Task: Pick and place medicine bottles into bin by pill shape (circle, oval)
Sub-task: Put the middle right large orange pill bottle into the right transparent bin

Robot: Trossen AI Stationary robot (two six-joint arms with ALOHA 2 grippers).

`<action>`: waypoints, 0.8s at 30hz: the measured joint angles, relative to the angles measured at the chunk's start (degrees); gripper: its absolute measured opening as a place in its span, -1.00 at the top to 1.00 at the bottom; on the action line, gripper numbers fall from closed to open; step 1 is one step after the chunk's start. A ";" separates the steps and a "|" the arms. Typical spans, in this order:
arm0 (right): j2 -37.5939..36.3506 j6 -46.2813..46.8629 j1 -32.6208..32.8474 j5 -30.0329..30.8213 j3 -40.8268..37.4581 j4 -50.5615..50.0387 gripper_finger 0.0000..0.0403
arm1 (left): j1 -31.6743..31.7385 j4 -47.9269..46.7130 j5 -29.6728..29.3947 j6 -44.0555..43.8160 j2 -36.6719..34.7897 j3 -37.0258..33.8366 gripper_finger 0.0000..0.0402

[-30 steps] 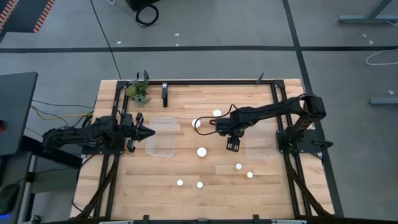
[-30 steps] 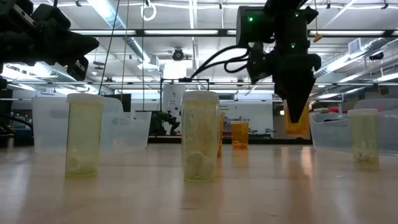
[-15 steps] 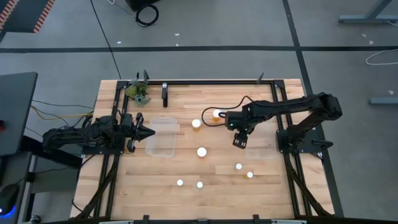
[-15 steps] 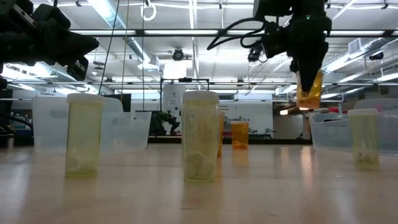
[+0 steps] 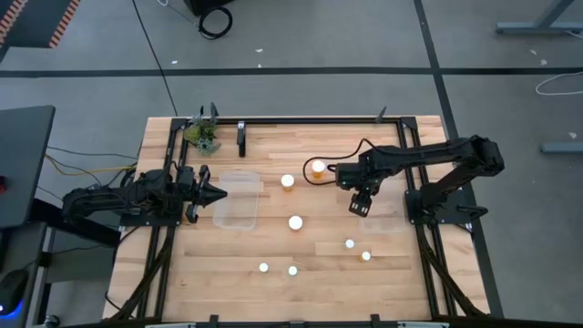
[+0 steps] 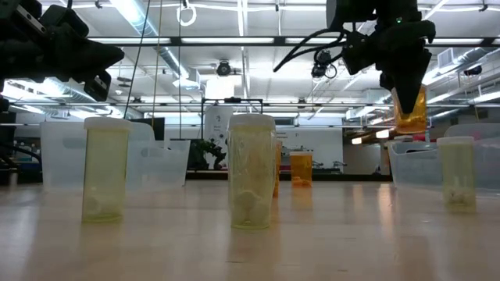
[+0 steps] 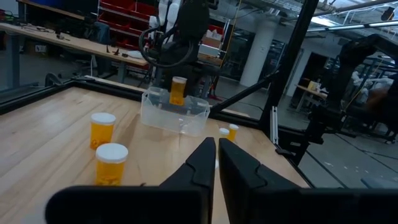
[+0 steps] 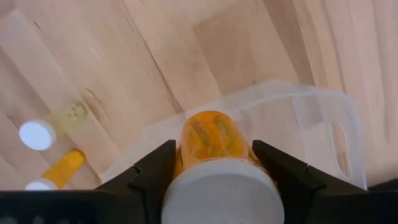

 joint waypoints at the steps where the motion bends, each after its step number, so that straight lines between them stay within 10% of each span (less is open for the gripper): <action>1: 0.00 -0.02 -0.24 0.00 0.00 -0.32 -0.05 | 0.00 0.00 0.00 0.00 0.00 0.01 0.85; 24: -13.52 5.02 -7.44 -1.45 -24.92 11.29 -0.05 | 0.00 0.02 0.02 0.00 0.00 0.02 0.83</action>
